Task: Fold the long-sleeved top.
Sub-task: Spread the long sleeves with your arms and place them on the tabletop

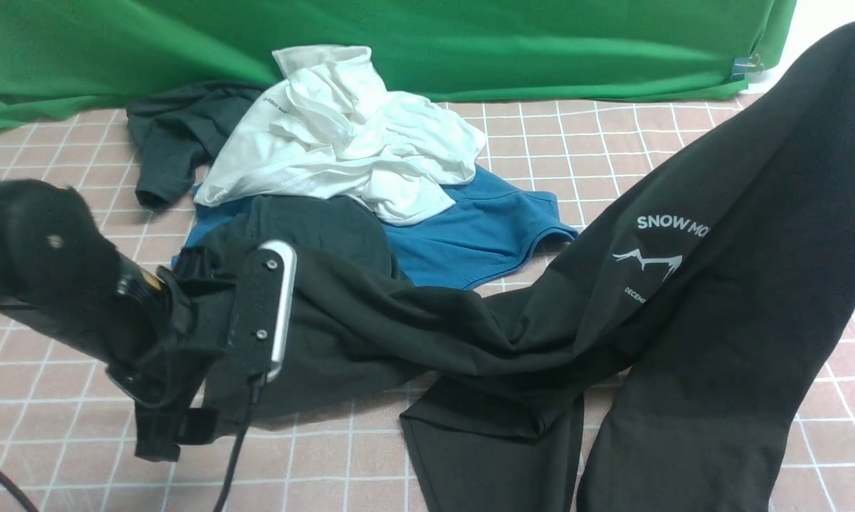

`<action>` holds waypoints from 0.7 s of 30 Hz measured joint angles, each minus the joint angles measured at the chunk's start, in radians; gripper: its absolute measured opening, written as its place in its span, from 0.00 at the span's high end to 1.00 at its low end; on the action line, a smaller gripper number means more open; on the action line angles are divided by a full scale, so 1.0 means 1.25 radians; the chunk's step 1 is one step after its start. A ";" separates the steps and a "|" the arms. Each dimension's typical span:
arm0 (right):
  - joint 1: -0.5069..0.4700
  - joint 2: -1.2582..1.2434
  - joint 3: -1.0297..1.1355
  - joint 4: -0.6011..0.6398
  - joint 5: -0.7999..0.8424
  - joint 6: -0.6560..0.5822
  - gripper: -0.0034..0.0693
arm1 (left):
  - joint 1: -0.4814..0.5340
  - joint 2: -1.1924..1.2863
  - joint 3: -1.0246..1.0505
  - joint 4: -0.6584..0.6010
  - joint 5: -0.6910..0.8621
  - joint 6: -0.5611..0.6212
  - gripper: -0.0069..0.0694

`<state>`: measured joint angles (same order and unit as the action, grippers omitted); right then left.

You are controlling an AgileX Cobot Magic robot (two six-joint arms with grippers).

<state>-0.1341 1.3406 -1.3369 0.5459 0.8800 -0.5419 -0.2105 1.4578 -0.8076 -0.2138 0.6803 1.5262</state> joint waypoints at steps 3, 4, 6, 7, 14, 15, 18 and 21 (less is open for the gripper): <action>0.000 0.000 0.000 0.000 0.000 0.000 0.82 | 0.000 0.045 -0.006 -0.002 -0.005 -0.040 0.30; 0.000 0.000 0.000 0.000 0.000 0.000 0.82 | 0.000 0.058 -0.011 -0.004 -0.005 -0.053 0.32; 0.000 0.000 0.000 0.000 0.000 0.000 0.82 | 0.000 0.088 -0.024 -0.005 -0.001 -0.067 0.35; 0.000 0.000 0.000 0.000 0.000 0.000 0.82 | 0.000 0.090 -0.024 -0.005 -0.002 -0.067 0.35; 0.000 0.000 0.000 0.000 0.001 0.000 0.82 | 0.000 0.148 -0.030 0.029 0.002 -0.079 0.36; 0.000 0.000 0.000 0.000 0.001 0.000 0.82 | 0.000 0.156 -0.031 0.045 -0.007 -0.094 0.36; 0.000 0.000 0.000 0.000 0.001 0.000 0.82 | 0.000 0.166 -0.032 0.092 -0.049 -0.175 0.37; 0.000 0.000 0.000 0.000 0.001 0.000 0.82 | 0.000 0.167 -0.037 0.130 -0.084 -0.232 0.41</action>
<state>-0.1341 1.3406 -1.3369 0.5459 0.8811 -0.5423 -0.2105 1.6670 -0.8536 -0.0508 0.5752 1.2358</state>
